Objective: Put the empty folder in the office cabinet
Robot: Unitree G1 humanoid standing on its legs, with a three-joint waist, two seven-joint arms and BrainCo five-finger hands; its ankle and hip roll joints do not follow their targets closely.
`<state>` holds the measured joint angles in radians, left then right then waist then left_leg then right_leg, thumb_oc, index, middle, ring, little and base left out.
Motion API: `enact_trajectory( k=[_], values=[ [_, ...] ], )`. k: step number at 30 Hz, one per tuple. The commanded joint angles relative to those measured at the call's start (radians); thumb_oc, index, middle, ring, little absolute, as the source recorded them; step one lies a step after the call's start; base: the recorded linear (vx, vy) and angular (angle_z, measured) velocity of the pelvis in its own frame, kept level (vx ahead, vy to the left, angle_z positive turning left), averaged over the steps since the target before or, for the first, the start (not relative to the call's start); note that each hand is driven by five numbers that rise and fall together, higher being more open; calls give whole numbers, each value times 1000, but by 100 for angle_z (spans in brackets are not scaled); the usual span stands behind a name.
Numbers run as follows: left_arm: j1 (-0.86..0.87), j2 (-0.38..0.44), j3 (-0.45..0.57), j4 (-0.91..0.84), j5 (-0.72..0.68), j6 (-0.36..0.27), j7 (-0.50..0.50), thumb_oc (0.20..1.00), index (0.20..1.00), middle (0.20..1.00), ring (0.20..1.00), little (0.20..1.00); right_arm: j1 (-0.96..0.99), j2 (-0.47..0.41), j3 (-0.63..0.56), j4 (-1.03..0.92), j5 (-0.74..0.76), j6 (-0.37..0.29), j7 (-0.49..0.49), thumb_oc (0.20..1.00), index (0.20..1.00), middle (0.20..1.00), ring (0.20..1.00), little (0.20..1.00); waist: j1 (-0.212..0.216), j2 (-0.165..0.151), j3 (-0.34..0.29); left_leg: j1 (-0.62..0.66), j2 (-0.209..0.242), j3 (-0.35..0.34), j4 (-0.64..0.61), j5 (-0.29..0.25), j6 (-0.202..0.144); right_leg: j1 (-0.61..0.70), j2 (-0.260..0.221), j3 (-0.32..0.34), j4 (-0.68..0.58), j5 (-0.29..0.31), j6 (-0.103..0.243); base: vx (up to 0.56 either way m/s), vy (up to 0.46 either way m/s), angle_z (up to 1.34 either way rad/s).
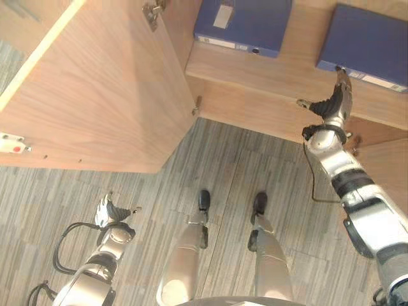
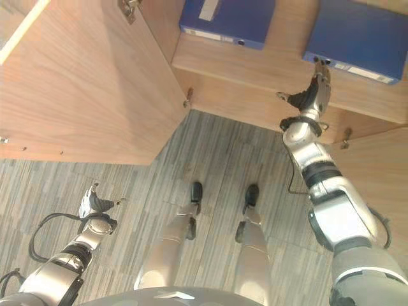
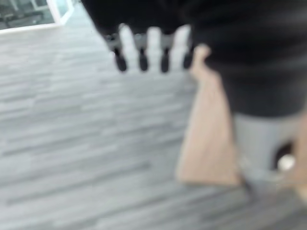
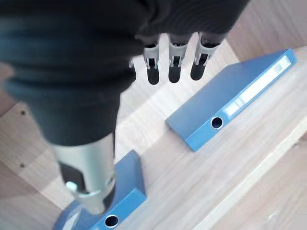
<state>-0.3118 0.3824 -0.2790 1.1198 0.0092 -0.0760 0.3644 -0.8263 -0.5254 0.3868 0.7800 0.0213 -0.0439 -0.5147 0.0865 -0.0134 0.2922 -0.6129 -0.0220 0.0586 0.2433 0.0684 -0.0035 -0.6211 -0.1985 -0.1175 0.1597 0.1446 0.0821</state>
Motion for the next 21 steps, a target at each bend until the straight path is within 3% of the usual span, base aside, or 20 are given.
enact_trajectory(
  k=[1,4,11,21],
  values=[
    [32,31,48,77,26,22,17,1000,1000,1000,1000,1000,59,22,-34,-58,101,-103,61,1000,1000,1000,1000,1000,8,19,17,49,34,-41,-127,3,-39,67,-9,-25,73,-123,19,53,8,-9],
    [63,10,76,92,25,29,4,1000,1000,1000,1000,1000,219,101,-62,-86,189,-130,131,1000,1000,1000,1000,1000,-13,5,2,118,40,-34,-146,-2,-40,141,-3,-26,39,-118,24,69,18,-12],
    [114,-36,146,122,20,41,-26,1000,1000,1000,1000,1000,568,175,-135,-129,228,-116,236,1000,1000,1000,1000,1000,-78,-24,-63,288,67,-5,-210,-8,-43,305,6,-36,-44,-104,43,83,33,-11],
    [192,-78,197,156,39,68,-63,1000,1000,1000,1000,1000,782,219,-206,-96,165,-48,291,1000,1000,1000,1000,1000,-136,-39,-159,496,77,51,-276,-41,-38,456,42,-8,-83,-108,58,72,40,-24]
  ],
)
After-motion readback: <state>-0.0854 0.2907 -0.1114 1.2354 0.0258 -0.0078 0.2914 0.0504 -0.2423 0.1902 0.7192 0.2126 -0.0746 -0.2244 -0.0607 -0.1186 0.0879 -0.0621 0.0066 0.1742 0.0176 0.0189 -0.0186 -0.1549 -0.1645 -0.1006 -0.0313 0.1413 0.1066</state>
